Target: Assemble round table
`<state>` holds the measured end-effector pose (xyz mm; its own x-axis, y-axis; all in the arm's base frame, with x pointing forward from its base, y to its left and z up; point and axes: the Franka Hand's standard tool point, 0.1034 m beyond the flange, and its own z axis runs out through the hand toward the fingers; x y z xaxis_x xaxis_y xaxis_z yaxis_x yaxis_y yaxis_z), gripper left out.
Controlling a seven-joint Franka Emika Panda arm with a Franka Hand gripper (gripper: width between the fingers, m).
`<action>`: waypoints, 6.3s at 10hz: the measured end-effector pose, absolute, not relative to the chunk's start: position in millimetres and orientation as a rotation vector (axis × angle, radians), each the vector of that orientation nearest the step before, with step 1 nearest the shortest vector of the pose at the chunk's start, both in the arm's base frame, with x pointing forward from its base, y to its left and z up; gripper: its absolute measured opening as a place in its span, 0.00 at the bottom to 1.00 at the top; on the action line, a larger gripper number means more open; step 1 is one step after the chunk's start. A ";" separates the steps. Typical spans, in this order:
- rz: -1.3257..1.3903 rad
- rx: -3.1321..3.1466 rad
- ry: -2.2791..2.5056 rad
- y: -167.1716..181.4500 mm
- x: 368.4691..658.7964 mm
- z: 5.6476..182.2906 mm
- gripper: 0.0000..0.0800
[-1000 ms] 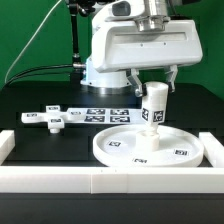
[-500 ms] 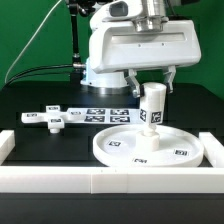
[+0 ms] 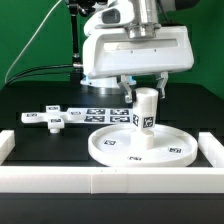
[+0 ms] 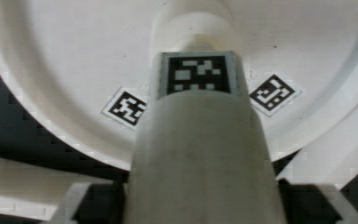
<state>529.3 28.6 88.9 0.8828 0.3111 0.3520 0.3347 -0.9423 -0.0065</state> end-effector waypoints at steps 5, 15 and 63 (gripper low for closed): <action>-0.664 -3.015 -0.506 10.9 533.3 86.8 0.52; -0.686 -3.013 -0.575 5.8 544.3 129.8 0.81; -0.068 -2.565 1.514 36.5 540.3 83.9 0.51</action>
Offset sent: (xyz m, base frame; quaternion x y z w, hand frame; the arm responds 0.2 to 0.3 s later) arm 0.0000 0.0000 0.0000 0.0000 0.0000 0.0000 1.0000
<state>540.3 36.5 83.9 0.4857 -0.8730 -0.0433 -0.8656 -0.4736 -0.1624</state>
